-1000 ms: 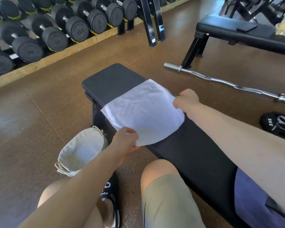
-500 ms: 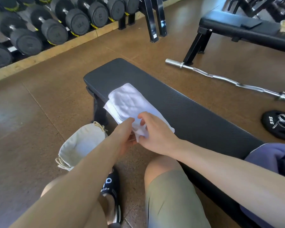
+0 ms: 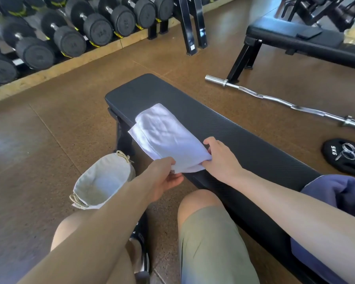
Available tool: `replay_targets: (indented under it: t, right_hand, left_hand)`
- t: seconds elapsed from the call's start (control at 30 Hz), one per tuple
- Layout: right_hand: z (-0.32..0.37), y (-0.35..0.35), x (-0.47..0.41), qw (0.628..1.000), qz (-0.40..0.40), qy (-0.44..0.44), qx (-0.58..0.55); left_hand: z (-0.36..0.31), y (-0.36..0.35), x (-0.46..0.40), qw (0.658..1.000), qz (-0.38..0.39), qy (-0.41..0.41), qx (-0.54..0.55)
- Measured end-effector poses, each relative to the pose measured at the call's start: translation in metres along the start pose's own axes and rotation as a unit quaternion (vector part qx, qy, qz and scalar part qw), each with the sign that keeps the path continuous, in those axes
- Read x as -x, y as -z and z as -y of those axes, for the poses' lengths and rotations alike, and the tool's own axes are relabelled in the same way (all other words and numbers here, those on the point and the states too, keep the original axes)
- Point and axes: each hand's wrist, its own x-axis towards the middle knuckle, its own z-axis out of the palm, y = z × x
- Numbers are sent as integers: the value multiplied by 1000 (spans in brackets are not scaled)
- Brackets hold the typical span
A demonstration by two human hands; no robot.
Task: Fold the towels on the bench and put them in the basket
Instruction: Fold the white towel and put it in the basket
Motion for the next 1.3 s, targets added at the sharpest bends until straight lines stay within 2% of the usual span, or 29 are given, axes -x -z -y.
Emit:
replay_targets:
  t: [0.17, 0.3, 0.5, 0.8, 0.93, 1.17, 1.3]
  right_hand:
    - [3, 6, -4, 990, 36, -97, -93]
    - [16, 21, -9, 962, 36, -164, -215]
    - [61, 80, -24, 947, 33, -134, -290]
    - [160, 171, -46, 942, -130, -14, -308]
    - [171, 179, -45, 927, -163, -28, -337]
    - [156, 173, -48, 910, -107, -62, -395]
    - [146, 179, -51, 920, -63, -70, -381]
  left_hand:
    - [-11, 2, 9, 996, 17, 9, 85]
    - [-33, 4, 15, 996, 32, -29, 76]
    - [-107, 1, 32, 993, 6, -106, 47]
    - [-228, 11, 68, 986, 32, -162, 9]
    - [-244, 17, 85, 986, 69, -153, 19]
    - [-228, 20, 100, 989, 77, -109, 67]
    - [-223, 16, 90, 990, 73, -85, 80]
